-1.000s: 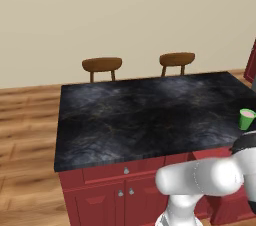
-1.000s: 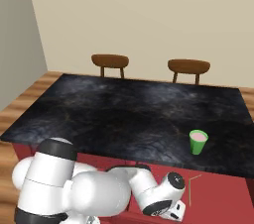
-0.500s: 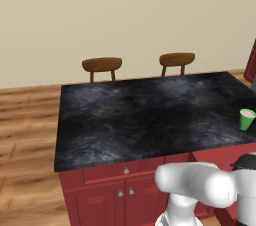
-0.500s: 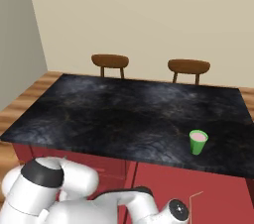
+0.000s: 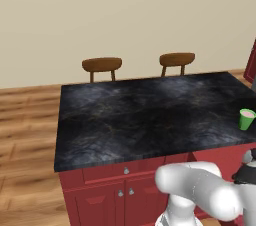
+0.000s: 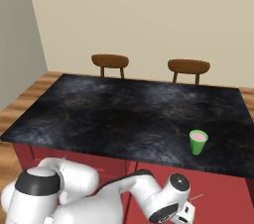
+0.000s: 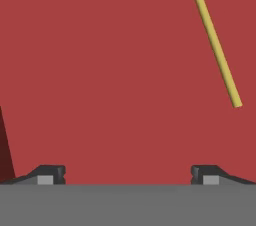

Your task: Pick up the straw from the right drawer and put it inside the smoothie cup.

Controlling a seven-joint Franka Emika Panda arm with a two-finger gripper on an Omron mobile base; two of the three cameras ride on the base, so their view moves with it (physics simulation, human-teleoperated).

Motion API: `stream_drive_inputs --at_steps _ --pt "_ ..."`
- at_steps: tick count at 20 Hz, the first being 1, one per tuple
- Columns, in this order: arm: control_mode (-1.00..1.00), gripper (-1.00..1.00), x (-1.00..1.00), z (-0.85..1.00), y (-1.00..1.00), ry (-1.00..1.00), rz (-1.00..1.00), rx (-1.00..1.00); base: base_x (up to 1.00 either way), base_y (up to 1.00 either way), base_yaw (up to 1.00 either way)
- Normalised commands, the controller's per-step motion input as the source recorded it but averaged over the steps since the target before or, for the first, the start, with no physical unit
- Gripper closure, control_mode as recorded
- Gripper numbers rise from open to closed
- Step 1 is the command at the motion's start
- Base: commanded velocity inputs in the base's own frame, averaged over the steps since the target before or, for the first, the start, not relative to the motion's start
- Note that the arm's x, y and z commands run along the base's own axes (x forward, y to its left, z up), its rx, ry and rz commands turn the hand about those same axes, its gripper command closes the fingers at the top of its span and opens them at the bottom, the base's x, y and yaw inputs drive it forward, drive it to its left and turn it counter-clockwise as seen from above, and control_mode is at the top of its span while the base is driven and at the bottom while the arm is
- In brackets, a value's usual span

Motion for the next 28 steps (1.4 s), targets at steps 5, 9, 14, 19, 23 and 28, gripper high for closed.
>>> stream_drive_inputs --at_steps 5,9,14,19,23,28 --pt "-1.00 -1.00 0.65 -0.23 -0.05 0.08 0.04 -0.09 0.00 0.00 0.00" --pt "-1.00 -1.00 0.17 -0.04 -0.46 0.00 0.05 -0.06 0.00 0.00 0.00" --pt "-1.00 -1.00 0.08 0.00 -0.48 0.00 0.00 -0.02 0.00 0.00 0.00" --pt "-1.00 -1.00 0.11 -0.07 -0.31 0.01 0.00 0.00 0.00 0.00 0.00" --pt "-1.00 -1.00 0.17 -0.21 -0.37 0.01 0.00 0.00 0.00 0.00 0.00" --pt "-1.00 -1.00 0.10 -0.49 -0.31 0.01 0.00 0.00 0.00 0.00 0.00"
